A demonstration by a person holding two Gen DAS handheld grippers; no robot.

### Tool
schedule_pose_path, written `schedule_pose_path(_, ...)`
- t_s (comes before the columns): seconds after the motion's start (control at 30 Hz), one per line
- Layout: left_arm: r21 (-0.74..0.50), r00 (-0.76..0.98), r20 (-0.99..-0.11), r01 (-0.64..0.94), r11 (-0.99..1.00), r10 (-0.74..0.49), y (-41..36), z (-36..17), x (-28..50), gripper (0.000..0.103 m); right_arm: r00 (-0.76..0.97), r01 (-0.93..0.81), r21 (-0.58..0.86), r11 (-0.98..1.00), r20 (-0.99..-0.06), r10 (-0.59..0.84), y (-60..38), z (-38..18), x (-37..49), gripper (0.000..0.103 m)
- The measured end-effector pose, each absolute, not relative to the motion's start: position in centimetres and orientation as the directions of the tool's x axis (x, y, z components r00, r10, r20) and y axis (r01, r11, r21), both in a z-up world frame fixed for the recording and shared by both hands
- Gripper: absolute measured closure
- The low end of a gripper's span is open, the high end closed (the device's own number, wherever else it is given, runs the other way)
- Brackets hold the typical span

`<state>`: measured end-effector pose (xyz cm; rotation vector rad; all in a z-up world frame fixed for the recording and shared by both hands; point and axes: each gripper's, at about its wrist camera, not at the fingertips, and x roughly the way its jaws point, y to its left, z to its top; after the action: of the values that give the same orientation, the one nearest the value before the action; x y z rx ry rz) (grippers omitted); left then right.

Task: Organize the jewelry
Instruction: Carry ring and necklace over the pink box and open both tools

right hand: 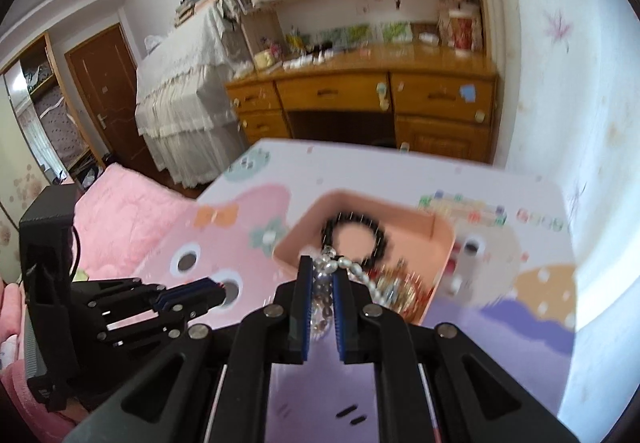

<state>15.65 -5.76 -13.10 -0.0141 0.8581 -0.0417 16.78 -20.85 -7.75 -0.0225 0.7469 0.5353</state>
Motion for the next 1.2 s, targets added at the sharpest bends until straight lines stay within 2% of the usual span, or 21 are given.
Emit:
schedule_pose_path(0.3, -0.069, 0.751, -0.652, 0.076, 0.995, -0.102, -5.6, -8.4, 19.7, 0.099, 0.687, -0.42, 0.183, 0.889, -0.575, 0.444, -21.8, -5.3, 19.5, 0.094)
schedule_pose_path(0.53, -0.151, 0.778, -0.59, 0.155, 0.976, -0.215, -5.3, -7.2, 23.3, 0.099, 0.721, -0.357, 0.208, 0.91, -0.558, 0.411, -22.5, -5.0, 20.7, 0.094)
schedule_pose_path(0.6, -0.2, 0.735, -0.62, 0.192, 0.961, -0.276, -5.1, -8.0, 24.9, 0.087, 0.723, -0.337, 0.219, 0.916, -0.563, 0.401, -22.6, -5.7, 21.0, 0.092)
schedule_pose_path(0.67, -0.193, 0.701, -0.667, 0.165, 0.967, -0.253, -5.0, -9.0, 25.9, 0.043, 0.702, -0.298, 0.241, 0.924, -0.601, 0.383, -22.7, -6.9, 21.6, 0.073)
schedule_pose_path(0.7, -0.185, 0.694, -0.678, 0.155, 0.97, -0.24, -4.9, -9.3, 26.1, 0.042, 0.687, -0.261, 0.243, 0.934, -0.633, 0.357, -22.7, -7.6, 21.9, 0.057)
schedule_pose_path(0.73, -0.189, 0.685, -0.686, 0.158, 0.969, -0.246, -4.6, -9.6, 26.1, 0.042, 0.681, -0.229, 0.242, 0.943, -0.652, 0.332, -22.7, -8.2, 21.8, 0.056)
schedule_pose_path(0.83, -0.2, 0.65, -0.71, 0.183, 0.963, -0.271, -3.4, -10.4, 26.0, 0.04, 0.691, -0.179, 0.237, 0.955, -0.661, 0.293, -22.6, -9.1, 20.7, 0.056)
schedule_pose_path(1.2, -0.153, 0.478, -0.853, 0.159, 0.975, -0.211, 1.6, -15.1, 23.1, 0.033, 0.631, 0.028, 0.265, 0.964, -0.752, 0.189, -20.9, -14.0, 16.9, 0.056)
